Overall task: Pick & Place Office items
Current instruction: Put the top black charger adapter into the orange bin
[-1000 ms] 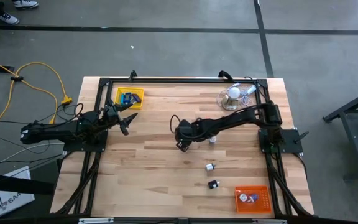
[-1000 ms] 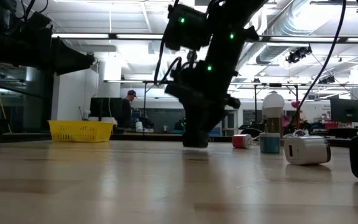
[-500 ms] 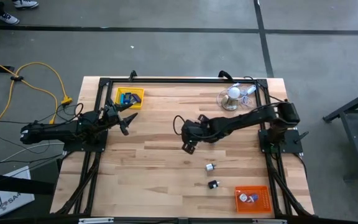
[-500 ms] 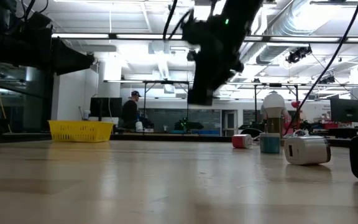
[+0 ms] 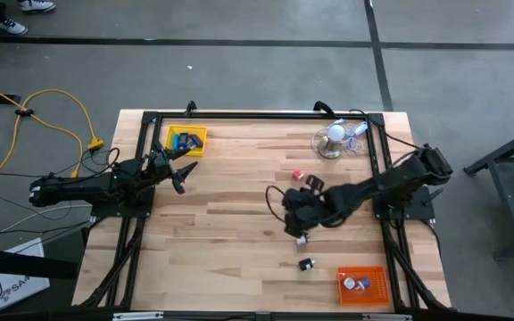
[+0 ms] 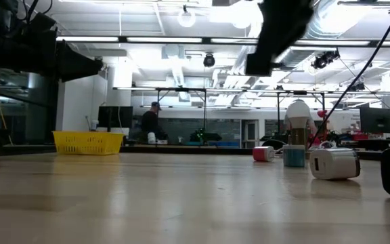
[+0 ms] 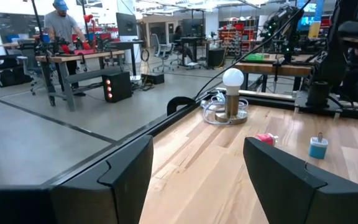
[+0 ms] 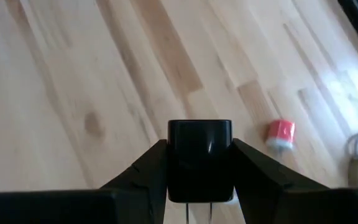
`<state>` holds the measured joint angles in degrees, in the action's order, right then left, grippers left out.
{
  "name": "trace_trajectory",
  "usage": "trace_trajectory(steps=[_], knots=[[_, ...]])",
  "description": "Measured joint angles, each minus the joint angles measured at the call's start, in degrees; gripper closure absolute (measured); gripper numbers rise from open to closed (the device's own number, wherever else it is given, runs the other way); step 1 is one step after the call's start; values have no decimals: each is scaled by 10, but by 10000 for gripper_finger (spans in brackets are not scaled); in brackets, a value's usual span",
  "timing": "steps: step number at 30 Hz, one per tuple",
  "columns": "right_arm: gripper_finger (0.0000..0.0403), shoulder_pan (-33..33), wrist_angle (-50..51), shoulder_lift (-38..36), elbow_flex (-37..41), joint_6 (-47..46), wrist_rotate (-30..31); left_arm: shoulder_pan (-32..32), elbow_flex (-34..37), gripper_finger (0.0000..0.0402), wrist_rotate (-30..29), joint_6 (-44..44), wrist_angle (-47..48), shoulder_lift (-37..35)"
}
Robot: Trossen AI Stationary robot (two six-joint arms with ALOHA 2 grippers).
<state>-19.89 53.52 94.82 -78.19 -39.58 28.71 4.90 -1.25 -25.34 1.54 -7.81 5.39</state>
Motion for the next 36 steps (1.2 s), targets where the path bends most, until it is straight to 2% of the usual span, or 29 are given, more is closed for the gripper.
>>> trace_trajectory(steps=[14,26,36], knots=[[266,-181,113,-8,0,-177,29,0,0,159,0,0,0,0],[266,-344,207,-10,0,-445,24,0,0,159,0,0,0,0],[266,-439,223,-8,24,-641,-30,0,0,159,0,0,0,0]])
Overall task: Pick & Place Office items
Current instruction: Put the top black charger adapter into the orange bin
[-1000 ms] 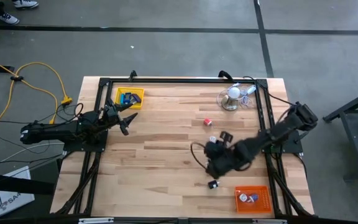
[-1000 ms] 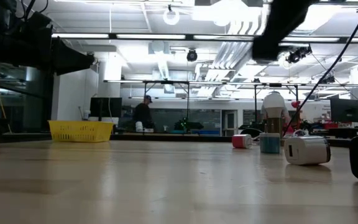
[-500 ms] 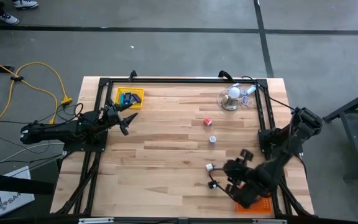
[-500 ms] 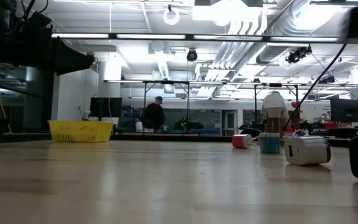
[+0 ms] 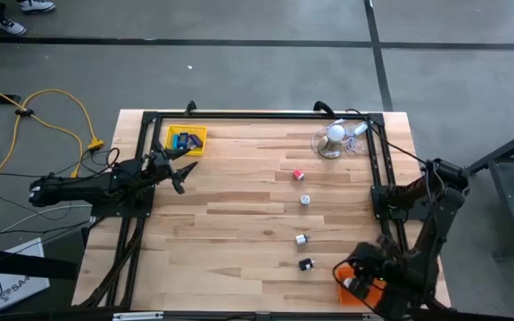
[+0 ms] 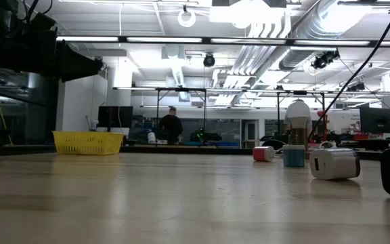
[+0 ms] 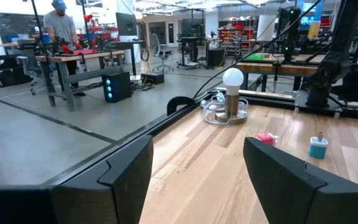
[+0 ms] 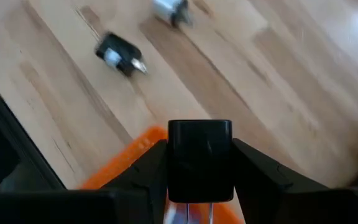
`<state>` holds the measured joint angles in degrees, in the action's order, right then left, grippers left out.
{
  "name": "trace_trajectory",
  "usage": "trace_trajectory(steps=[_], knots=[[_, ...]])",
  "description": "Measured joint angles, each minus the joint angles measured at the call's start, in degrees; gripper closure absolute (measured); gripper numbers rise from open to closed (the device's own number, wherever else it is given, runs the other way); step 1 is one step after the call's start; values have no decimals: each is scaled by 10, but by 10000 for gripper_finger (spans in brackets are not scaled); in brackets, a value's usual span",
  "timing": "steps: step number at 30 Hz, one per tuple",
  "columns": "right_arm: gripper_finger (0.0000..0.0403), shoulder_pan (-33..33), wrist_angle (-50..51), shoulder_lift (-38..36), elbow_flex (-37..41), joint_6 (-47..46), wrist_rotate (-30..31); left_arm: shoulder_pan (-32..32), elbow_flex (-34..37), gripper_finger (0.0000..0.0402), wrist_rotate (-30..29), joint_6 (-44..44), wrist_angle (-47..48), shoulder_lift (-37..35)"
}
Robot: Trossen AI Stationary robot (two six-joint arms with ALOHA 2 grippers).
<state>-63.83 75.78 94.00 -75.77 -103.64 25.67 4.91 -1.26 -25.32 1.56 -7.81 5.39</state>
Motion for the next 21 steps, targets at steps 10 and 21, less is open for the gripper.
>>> trace_trajectory(steps=[10,21], knots=[[266,-65,-47,7,30,-120,-15,0,0,159,0,0,0,0],[266,-107,-77,32,30,-91,-48,0,0,159,0,0,0,0]])
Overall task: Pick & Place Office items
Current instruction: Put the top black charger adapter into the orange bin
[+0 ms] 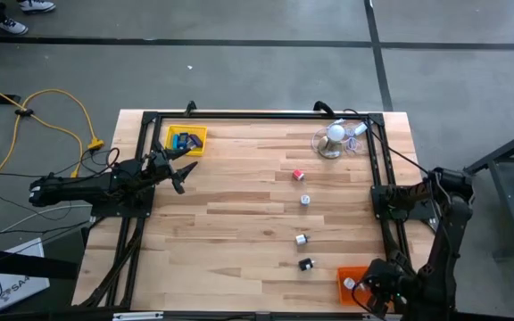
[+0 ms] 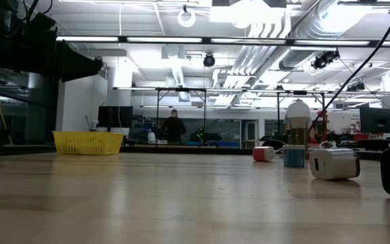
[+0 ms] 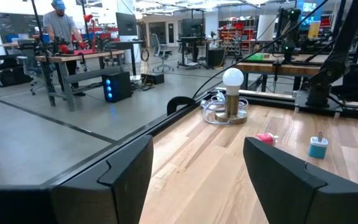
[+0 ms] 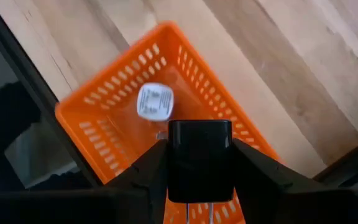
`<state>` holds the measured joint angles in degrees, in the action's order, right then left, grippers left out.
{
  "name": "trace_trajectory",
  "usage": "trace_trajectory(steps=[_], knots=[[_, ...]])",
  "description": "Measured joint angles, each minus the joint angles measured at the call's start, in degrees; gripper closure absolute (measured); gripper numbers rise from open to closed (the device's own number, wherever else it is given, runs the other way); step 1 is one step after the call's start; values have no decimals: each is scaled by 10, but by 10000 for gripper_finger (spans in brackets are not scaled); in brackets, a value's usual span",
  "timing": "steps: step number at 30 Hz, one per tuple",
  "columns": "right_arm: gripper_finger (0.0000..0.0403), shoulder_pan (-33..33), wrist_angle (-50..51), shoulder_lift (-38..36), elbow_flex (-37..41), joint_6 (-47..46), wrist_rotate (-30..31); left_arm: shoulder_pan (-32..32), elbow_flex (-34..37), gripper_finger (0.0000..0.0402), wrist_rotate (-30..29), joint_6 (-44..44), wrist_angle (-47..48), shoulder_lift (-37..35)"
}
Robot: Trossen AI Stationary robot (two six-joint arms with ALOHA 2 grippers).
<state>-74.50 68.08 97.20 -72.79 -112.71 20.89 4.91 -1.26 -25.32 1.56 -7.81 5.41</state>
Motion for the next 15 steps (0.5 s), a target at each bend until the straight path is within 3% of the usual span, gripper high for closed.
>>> trace_trajectory(steps=[15], knots=[[266,13,-11,45,0,33,-9,0,0,159,0,0,0,0]])
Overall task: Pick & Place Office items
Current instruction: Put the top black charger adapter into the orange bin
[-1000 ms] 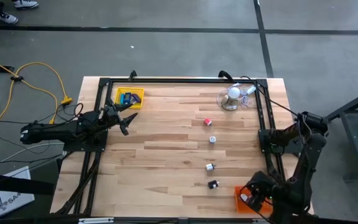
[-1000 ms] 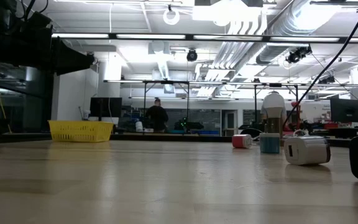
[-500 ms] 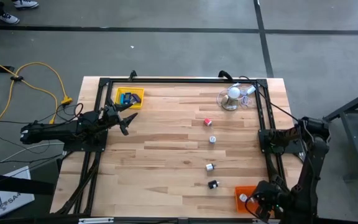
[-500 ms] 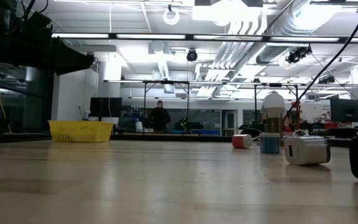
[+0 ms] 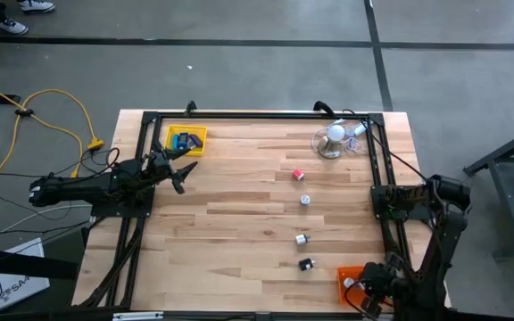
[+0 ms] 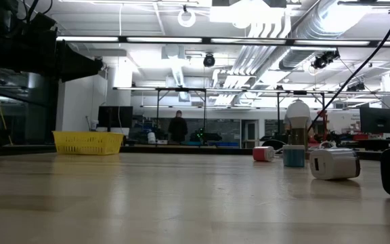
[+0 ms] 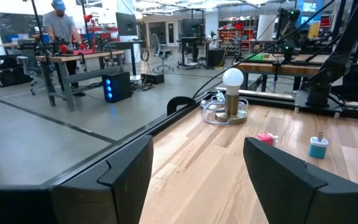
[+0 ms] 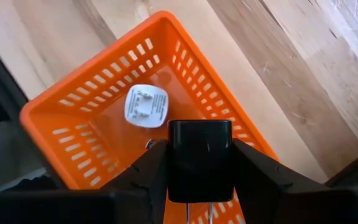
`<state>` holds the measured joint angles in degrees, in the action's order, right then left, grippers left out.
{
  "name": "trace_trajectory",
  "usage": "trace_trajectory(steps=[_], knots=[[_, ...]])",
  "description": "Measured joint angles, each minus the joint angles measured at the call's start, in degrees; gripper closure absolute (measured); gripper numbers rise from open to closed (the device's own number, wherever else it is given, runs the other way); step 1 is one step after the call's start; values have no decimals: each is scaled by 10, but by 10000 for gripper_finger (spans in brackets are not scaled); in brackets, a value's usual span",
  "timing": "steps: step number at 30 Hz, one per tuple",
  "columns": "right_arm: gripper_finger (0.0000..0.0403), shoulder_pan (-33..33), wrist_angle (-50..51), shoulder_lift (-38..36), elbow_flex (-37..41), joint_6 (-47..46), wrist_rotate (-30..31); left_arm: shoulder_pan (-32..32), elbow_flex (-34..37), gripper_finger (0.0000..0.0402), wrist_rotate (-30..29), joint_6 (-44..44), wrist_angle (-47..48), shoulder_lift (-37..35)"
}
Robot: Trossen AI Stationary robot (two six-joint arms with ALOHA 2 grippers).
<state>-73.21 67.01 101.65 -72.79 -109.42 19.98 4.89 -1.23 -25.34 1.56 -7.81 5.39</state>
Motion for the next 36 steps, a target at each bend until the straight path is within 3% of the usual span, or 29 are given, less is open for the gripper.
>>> trace_trajectory(steps=[21,36], knots=[[266,17,-5,43,0,1,-22,0,0,159,0,0,0,0],[266,17,-15,47,6,14,11,0,0,159,0,0,0,0]])
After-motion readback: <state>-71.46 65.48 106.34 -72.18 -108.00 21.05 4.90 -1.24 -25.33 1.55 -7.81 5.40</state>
